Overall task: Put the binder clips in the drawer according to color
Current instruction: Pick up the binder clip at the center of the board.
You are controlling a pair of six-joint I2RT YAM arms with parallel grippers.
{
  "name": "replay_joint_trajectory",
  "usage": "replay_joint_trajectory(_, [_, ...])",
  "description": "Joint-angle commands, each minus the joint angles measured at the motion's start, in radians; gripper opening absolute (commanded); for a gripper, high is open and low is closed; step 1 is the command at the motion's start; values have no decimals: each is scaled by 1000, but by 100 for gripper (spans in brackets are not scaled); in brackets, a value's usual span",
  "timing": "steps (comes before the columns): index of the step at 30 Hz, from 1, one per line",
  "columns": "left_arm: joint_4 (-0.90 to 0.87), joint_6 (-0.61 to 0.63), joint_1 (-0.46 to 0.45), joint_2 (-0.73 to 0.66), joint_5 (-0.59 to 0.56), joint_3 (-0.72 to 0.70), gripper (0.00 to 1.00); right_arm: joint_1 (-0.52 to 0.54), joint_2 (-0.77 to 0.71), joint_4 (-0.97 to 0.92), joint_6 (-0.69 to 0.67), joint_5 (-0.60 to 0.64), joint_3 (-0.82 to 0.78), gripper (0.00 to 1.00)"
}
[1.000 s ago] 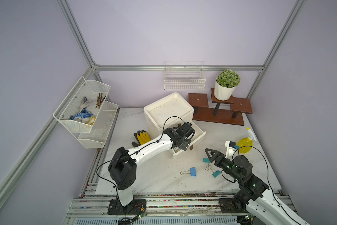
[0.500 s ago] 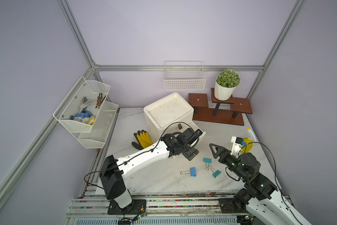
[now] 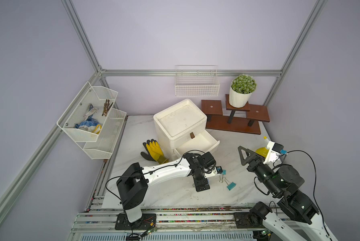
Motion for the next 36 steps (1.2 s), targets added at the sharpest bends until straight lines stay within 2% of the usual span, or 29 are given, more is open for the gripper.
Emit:
replay_joint_trajectory(1, [28, 110, -4, 47, 20, 52, 100, -4, -30, -40, -4, 17, -9, 78])
replay_joint_trajectory(5, [26, 105, -4, 118, 57, 98, 100, -4, -44, -51, 1, 17, -21, 78])
replay_joint_trajectory(11, [29, 64, -2, 210, 24, 165, 100, -5, -34, -42, 3, 10, -26, 78])
replay_joint_trajectory(14, [-8, 41, 8, 260, 48, 207, 100, -4, -27, -37, 1, 3, -25, 78])
replay_joint_trajectory(20, [-26, 30, 10, 281, 82, 208, 100, -5, -36, -37, 1, 5, -33, 77])
replay_joint_trajectory(28, [-56, 20, 12, 317, 111, 218, 85, -5, -44, -44, 4, 7, -39, 77])
replay_joint_trajectory(36, [-57, 23, 11, 324, 122, 213, 77, -5, -37, -33, 7, 3, -46, 77])
